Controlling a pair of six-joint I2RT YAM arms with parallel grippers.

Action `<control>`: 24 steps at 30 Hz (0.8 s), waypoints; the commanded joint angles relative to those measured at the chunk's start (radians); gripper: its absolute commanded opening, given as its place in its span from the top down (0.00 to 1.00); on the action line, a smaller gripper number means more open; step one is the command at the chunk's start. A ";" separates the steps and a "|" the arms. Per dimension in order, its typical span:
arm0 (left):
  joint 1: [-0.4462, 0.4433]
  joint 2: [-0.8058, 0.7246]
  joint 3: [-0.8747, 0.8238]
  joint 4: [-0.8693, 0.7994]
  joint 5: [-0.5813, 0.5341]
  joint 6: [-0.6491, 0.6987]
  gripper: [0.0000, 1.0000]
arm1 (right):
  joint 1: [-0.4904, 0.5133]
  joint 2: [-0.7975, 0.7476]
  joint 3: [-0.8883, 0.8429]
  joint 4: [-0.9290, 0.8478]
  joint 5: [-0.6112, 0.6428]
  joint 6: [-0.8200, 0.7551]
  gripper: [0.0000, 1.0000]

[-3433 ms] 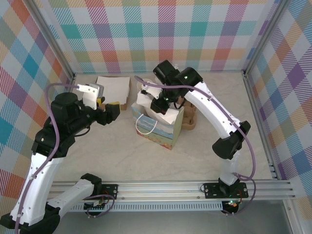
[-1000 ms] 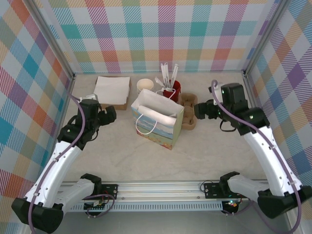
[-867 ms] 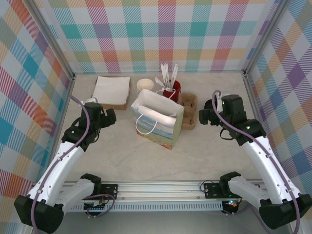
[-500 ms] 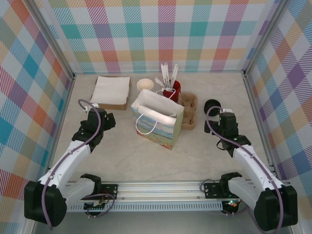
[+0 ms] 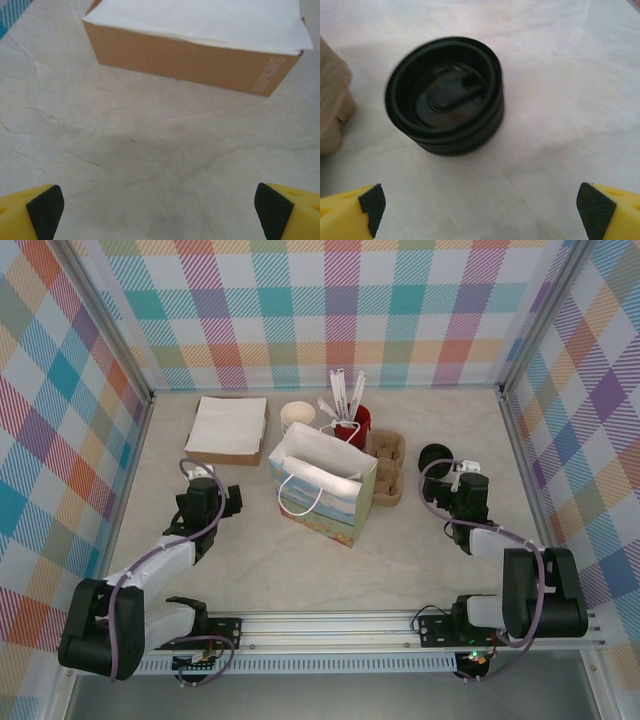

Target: Pack the takeout coffee

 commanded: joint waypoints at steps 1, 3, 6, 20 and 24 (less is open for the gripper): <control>0.024 0.018 -0.050 0.200 0.040 0.008 0.00 | -0.006 0.061 0.006 0.241 -0.108 -0.067 0.00; 0.033 0.014 -0.064 0.232 0.056 0.016 0.00 | -0.007 0.122 -0.009 0.320 -0.133 -0.081 0.00; 0.057 0.019 -0.078 0.277 0.089 0.030 0.00 | -0.007 0.203 0.002 0.375 -0.171 -0.094 0.00; 0.173 0.281 -0.089 0.676 0.243 0.039 0.00 | -0.020 0.200 0.043 0.288 -0.176 -0.083 0.00; 0.175 0.414 -0.065 0.762 0.285 0.046 0.00 | -0.020 0.200 0.045 0.288 -0.176 -0.084 0.00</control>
